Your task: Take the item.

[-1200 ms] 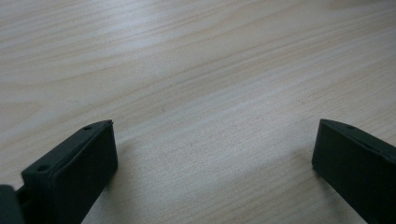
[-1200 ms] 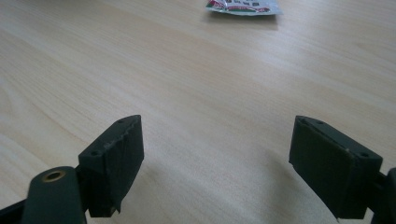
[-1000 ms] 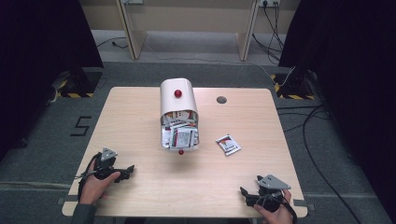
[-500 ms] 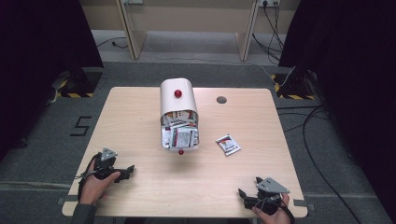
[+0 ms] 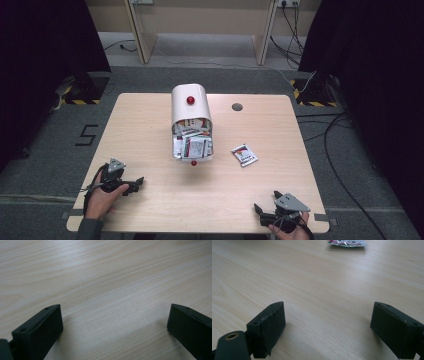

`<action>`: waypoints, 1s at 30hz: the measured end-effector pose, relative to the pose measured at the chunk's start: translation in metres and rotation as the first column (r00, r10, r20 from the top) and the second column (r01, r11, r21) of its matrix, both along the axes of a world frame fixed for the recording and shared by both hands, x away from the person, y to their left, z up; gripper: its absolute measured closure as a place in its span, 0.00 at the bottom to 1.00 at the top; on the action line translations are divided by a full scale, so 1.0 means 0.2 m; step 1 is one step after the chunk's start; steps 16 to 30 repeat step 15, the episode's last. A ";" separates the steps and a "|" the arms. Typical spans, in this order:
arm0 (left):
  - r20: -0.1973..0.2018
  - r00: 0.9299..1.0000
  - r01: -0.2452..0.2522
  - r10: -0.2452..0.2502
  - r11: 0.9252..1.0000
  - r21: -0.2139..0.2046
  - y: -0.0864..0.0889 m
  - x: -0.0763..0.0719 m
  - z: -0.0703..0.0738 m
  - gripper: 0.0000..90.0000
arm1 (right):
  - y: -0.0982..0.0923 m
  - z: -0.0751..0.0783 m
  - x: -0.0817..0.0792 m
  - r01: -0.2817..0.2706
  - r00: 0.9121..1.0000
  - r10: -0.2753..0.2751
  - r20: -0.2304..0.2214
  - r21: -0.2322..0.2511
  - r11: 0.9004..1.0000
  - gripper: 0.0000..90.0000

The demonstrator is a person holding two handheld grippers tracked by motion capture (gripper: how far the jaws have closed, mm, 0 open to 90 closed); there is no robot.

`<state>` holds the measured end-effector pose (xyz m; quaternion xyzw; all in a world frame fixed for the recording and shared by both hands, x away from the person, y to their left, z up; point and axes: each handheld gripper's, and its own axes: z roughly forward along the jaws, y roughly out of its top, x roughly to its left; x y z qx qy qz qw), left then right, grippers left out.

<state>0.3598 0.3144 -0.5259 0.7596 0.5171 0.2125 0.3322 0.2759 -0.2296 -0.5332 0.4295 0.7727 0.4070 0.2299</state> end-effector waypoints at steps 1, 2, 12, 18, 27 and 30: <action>0.000 1.000 0.000 0.000 1.000 0.000 0.00 0.00 0.00 0.00 | 0.00 0.00 0.00 0.001 1.000 -0.001 -0.002 -0.001 1.000 0.15; 0.000 1.000 0.000 0.000 1.000 0.000 0.00 0.00 0.00 0.00 | 0.00 0.00 0.00 0.003 1.000 -0.003 -0.003 -0.002 1.000 0.15; 0.000 1.000 0.000 0.000 1.000 0.000 0.00 0.00 0.00 0.00 | 0.01 0.00 0.00 0.002 1.000 -0.002 0.000 0.002 1.000 0.15; 0.000 1.000 0.000 0.000 1.000 0.000 0.00 0.00 0.00 0.00 | 0.01 0.00 0.00 0.001 1.000 -0.001 0.000 0.000 1.000 0.15; 0.000 1.000 0.000 0.000 1.000 0.000 0.00 0.00 0.00 0.00 | 0.01 0.00 0.00 0.001 1.000 -0.001 0.000 0.000 1.000 0.15; 0.000 1.000 0.000 0.000 1.000 0.000 0.00 0.00 0.00 0.00 | 0.01 0.00 0.00 0.001 1.000 -0.001 0.000 0.000 1.000 0.15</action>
